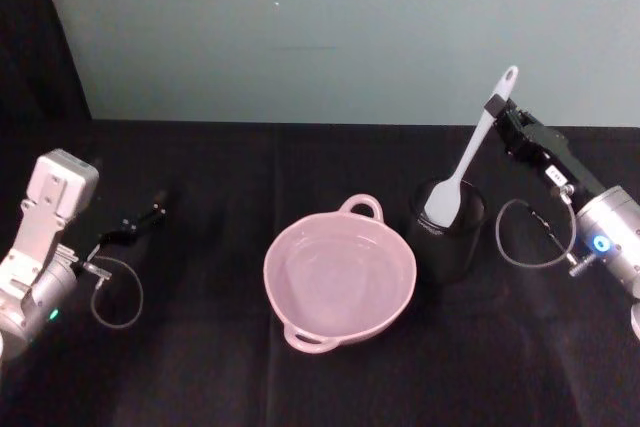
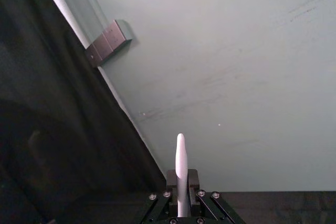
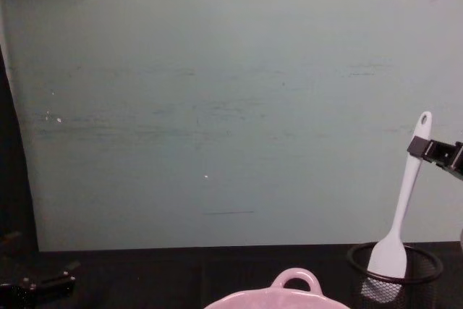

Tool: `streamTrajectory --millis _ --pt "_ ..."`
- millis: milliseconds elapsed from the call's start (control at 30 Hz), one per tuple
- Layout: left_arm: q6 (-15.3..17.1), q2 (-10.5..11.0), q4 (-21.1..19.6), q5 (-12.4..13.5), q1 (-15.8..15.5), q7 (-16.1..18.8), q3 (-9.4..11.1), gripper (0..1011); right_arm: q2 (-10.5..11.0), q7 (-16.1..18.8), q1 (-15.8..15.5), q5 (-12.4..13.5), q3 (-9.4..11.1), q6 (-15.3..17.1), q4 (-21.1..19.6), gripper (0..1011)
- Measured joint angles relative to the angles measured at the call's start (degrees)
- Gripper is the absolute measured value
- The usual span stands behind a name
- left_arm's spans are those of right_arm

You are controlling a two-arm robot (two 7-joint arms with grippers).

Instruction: Use the one hand to pick up the spoon and stir the clear water in the bowl.

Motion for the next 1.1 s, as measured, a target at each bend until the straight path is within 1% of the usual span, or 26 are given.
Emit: streamTrajectory --millis 333,1100 --pt "0.0 0.0 0.0 0.0 0.0 0.0 0.0 1005 -0.4 0.2 -0.4 -0.4 -0.8 0.5 1.3 124" --pt "0.0 0.0 0.0 0.0 0.0 0.0 0.0 1005 -1.0 0.0 -0.6 -0.9 -1.1 1.1 3.2 124"
